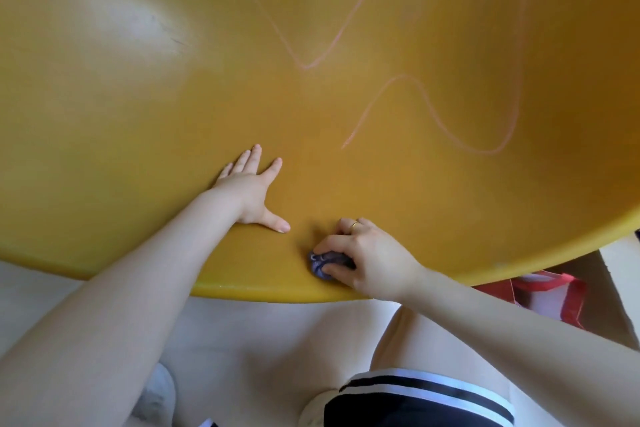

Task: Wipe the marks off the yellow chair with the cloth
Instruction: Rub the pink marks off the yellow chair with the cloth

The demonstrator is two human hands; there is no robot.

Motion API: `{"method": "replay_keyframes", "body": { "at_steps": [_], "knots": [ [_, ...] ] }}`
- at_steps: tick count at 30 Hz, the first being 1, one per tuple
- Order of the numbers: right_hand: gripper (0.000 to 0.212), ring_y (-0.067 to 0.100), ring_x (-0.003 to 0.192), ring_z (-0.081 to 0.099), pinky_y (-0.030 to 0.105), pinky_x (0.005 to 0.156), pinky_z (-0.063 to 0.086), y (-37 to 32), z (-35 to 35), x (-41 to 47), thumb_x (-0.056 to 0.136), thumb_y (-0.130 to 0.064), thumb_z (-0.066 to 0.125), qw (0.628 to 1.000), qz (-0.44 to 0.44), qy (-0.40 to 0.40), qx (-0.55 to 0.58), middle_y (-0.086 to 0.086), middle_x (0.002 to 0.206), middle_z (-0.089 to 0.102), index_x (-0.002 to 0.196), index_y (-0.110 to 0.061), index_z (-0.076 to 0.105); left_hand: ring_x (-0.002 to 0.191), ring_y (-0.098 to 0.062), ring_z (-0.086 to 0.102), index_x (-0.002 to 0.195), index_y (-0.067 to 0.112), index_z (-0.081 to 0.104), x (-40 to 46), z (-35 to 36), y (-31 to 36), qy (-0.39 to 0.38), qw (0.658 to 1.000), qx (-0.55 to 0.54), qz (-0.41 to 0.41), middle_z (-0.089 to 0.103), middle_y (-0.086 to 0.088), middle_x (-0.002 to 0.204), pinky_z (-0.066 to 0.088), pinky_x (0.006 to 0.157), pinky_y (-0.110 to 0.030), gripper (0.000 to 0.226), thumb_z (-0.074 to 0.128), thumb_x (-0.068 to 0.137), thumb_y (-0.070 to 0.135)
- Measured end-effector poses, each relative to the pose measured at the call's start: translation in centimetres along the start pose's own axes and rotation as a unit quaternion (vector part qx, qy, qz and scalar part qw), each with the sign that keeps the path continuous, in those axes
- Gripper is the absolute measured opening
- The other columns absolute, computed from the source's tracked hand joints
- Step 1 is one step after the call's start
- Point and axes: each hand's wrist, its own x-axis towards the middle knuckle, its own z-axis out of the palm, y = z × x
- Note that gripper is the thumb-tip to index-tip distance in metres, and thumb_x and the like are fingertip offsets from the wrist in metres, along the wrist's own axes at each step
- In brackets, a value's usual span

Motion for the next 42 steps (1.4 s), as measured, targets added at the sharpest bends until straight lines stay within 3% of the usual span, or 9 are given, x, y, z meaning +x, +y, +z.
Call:
{"method": "replay_keyframes", "body": {
  "at_steps": [2, 6, 11, 20, 26, 29, 32, 37, 42],
  "knots": [
    [0.027, 0.024, 0.08, 0.043, 0.02, 0.076, 0.029, 1.2, -0.3, 1.9, 0.085, -0.027, 0.062, 1.0, 0.002, 0.024, -0.005, 0.007, 0.107, 0.056, 0.112, -0.023, 0.064, 0.143, -0.022, -0.02, 0.147, 0.03, -0.015, 0.1, -0.2, 0.2, 0.001, 1.0, 0.007, -0.001, -0.031, -0.008, 0.151, -0.003, 0.118, -0.037, 0.122, 0.067, 0.064, 0.066],
    [0.03, 0.03, 0.093, 0.046, 0.034, 0.085, 0.039, 5.4, -1.8, 8.1, 0.09, -0.033, 0.055, 0.991, 0.047, 0.089, -0.088, 0.008, 0.115, 0.053, 0.117, -0.021, 0.059, 0.143, -0.021, -0.019, 0.146, 0.032, -0.013, 0.2, -0.5, 0.3, 0.006, 1.0, -0.002, -0.003, -0.03, -0.007, 0.152, -0.002, 0.118, -0.035, 0.12, 0.069, 0.064, 0.064],
    [0.024, 0.032, 0.099, 0.04, 0.036, 0.086, 0.034, 7.9, -2.3, 13.0, 0.095, -0.026, 0.045, 0.935, 0.235, 0.259, -0.058, 0.013, 0.119, 0.047, 0.114, -0.017, 0.058, 0.143, -0.019, -0.019, 0.146, 0.036, -0.009, 0.2, -0.4, 0.4, 0.009, 0.999, -0.035, -0.009, -0.029, -0.004, 0.152, -0.004, 0.117, -0.034, 0.119, 0.073, 0.063, 0.06],
    [0.033, 0.029, 0.066, 0.045, 0.038, 0.064, 0.047, 5.2, 0.8, 9.0, 0.077, -0.007, 0.043, 0.978, -0.022, 0.199, -0.054, 0.016, 0.088, 0.057, 0.096, -0.013, 0.069, 0.145, -0.02, -0.009, 0.147, 0.037, 0.001, 0.5, -1.0, 0.4, 0.034, 0.999, -0.021, -0.019, -0.019, -0.004, 0.156, 0.003, 0.117, -0.034, 0.109, 0.069, 0.067, 0.061],
    [0.031, 0.03, 0.067, 0.045, 0.04, 0.061, 0.05, 7.8, -1.7, 14.1, 0.075, 0.002, 0.059, 0.96, 0.038, 0.257, -0.101, 0.014, 0.088, 0.06, 0.097, -0.017, 0.07, 0.127, -0.029, 0.04, 0.14, 0.021, 0.038, 2.8, -4.0, 0.2, 0.138, 0.988, 0.062, 0.017, 0.036, -0.008, 0.142, 0.037, 0.102, -0.038, 0.071, 0.062, 0.08, 0.052],
    [0.036, 0.032, 0.087, 0.043, 0.04, 0.077, 0.044, 8.5, -4.1, 19.0, 0.086, -0.003, 0.046, 0.95, 0.099, 0.268, -0.122, 0.012, 0.106, 0.054, 0.112, -0.021, 0.064, 0.144, -0.024, 0.012, 0.149, 0.023, 0.01, 5.2, -5.3, -0.5, 0.178, 0.979, 0.093, 0.041, 0.007, -0.005, 0.157, 0.015, 0.115, -0.037, 0.091, 0.063, 0.079, 0.05],
    [0.037, 0.032, 0.091, 0.042, 0.042, 0.08, 0.042, 8.5, -5.1, 22.4, 0.085, -0.002, 0.043, 0.938, 0.124, 0.299, -0.12, 0.013, 0.107, 0.053, 0.11, -0.019, 0.063, 0.145, -0.021, -0.007, 0.149, 0.014, -0.004, 6.9, -5.7, -1.2, 0.181, 0.978, 0.103, 0.024, -0.014, -0.006, 0.157, 0.001, 0.117, -0.035, 0.117, 0.066, 0.069, 0.061],
    [0.032, 0.028, 0.07, 0.041, 0.032, 0.061, 0.039, 8.0, -2.5, 20.3, 0.08, 0.0, 0.05, 0.93, 0.096, 0.344, -0.093, 0.015, 0.088, 0.057, 0.099, -0.016, 0.069, 0.145, -0.018, -0.011, 0.149, 0.013, -0.006, 7.8, -5.9, -2.6, 0.147, 0.987, 0.05, 0.029, -0.019, -0.004, 0.156, 0.003, 0.117, -0.032, 0.127, 0.067, 0.061, 0.067],
    [0.037, 0.025, 0.062, 0.042, 0.03, 0.061, 0.043, 6.1, 0.2, 11.8, 0.081, -0.015, 0.038, 0.964, 0.012, 0.252, -0.083, 0.009, 0.082, 0.058, 0.101, -0.018, 0.069, 0.145, -0.022, -0.007, 0.149, 0.01, -0.005, 8.2, -7.0, -1.3, 0.124, 0.992, 0.033, -0.006, -0.018, -0.01, 0.156, 0.003, 0.118, -0.036, 0.124, 0.067, 0.065, 0.065]
  ]
}}
